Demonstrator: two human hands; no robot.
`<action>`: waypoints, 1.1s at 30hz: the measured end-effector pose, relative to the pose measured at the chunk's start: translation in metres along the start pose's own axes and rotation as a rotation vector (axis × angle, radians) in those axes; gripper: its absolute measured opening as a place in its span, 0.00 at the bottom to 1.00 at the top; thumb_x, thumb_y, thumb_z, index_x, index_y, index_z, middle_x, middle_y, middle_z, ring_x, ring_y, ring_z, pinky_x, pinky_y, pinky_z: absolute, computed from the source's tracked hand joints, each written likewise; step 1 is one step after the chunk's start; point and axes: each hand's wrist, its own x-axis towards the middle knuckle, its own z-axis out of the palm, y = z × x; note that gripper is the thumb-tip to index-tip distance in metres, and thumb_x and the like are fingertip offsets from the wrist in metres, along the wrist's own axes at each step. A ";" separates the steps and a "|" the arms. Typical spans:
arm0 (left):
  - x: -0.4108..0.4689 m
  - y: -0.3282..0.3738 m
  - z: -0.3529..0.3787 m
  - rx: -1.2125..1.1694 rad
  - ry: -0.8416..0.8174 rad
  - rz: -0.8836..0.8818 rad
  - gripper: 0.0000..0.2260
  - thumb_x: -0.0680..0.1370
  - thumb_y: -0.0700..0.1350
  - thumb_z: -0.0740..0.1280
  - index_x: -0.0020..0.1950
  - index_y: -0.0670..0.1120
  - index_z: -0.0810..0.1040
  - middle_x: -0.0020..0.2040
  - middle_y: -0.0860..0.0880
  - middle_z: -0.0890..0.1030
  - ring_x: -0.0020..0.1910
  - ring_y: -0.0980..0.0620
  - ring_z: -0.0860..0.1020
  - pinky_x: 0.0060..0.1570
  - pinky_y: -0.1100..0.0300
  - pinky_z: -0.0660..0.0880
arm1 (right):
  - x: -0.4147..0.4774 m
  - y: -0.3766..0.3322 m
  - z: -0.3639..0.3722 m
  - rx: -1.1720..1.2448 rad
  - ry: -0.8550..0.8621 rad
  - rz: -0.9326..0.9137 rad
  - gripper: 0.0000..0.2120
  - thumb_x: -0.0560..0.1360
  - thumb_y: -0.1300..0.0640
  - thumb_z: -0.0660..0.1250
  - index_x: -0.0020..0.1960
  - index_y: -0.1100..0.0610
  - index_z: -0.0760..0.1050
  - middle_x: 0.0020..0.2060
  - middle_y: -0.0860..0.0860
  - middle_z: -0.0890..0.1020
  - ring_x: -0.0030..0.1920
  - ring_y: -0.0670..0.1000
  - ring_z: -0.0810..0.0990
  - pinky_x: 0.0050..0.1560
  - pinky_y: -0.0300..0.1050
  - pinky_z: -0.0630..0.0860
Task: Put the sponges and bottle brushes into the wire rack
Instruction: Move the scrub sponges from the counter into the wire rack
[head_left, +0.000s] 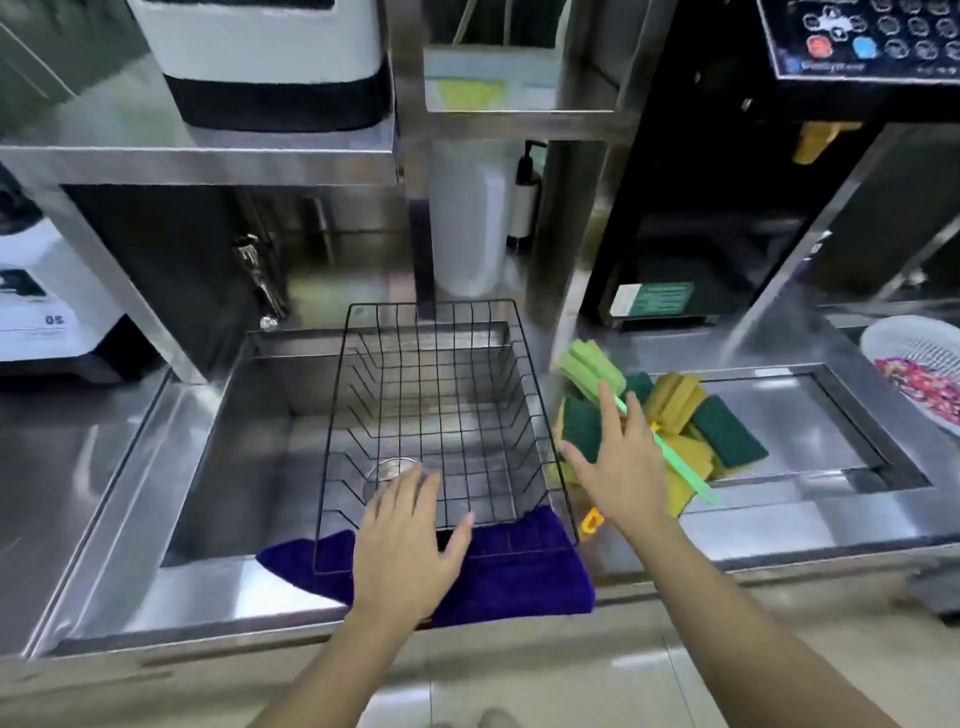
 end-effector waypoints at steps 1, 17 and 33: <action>-0.002 0.000 0.003 0.016 -0.014 -0.001 0.23 0.77 0.59 0.60 0.62 0.43 0.77 0.61 0.44 0.78 0.59 0.44 0.76 0.60 0.48 0.72 | 0.000 0.002 0.004 0.026 -0.054 0.054 0.39 0.73 0.39 0.61 0.75 0.52 0.49 0.73 0.64 0.57 0.70 0.63 0.62 0.66 0.55 0.65; -0.005 -0.009 0.026 0.216 0.278 0.183 0.21 0.76 0.55 0.56 0.31 0.44 0.76 0.26 0.48 0.75 0.26 0.46 0.74 0.26 0.56 0.70 | 0.027 -0.002 0.017 0.402 -0.212 0.540 0.50 0.65 0.35 0.68 0.74 0.53 0.45 0.68 0.57 0.71 0.68 0.60 0.68 0.67 0.61 0.50; -0.005 -0.010 0.027 0.219 0.281 0.187 0.20 0.76 0.53 0.57 0.30 0.44 0.76 0.26 0.48 0.75 0.26 0.47 0.74 0.27 0.57 0.70 | 0.047 -0.006 0.010 0.895 -0.171 0.658 0.30 0.63 0.63 0.77 0.56 0.63 0.63 0.53 0.59 0.76 0.52 0.60 0.76 0.54 0.56 0.76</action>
